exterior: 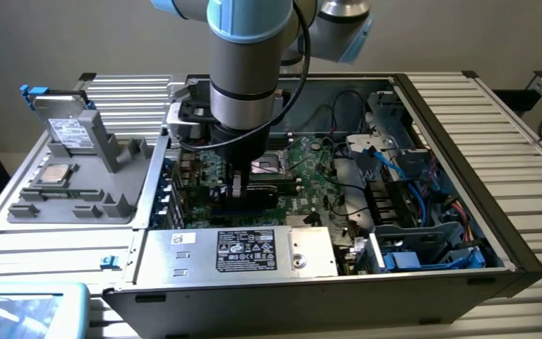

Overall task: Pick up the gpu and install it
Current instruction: 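Insert the gpu into the slot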

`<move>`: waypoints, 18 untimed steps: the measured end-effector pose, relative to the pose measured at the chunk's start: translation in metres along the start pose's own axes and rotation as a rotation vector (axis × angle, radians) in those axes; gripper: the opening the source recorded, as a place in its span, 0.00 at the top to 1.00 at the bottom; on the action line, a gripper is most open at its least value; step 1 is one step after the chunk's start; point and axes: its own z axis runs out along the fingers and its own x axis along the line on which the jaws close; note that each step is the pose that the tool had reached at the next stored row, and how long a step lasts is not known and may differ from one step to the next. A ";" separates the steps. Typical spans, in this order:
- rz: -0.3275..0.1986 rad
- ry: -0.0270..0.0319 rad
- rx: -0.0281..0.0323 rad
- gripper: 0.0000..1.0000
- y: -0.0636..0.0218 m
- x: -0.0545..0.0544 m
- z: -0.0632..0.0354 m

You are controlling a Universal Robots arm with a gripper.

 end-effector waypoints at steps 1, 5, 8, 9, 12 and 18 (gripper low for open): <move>0.000 0.0012 0.0001 0.71 0.0000 0.000 0.0001; 0.001 0.0040 0.0001 0.71 -0.0004 0.000 0.0001; 0.000 0.0051 0.0001 0.71 -0.0004 -0.001 0.0000; 0.001 0.0058 0.0002 0.71 -0.0006 -0.002 0.0000; 0.001 0.0057 0.0003 0.71 -0.0020 -0.002 -0.0001; 0.001 0.0069 0.0003 0.71 -0.0024 -0.002 0.0003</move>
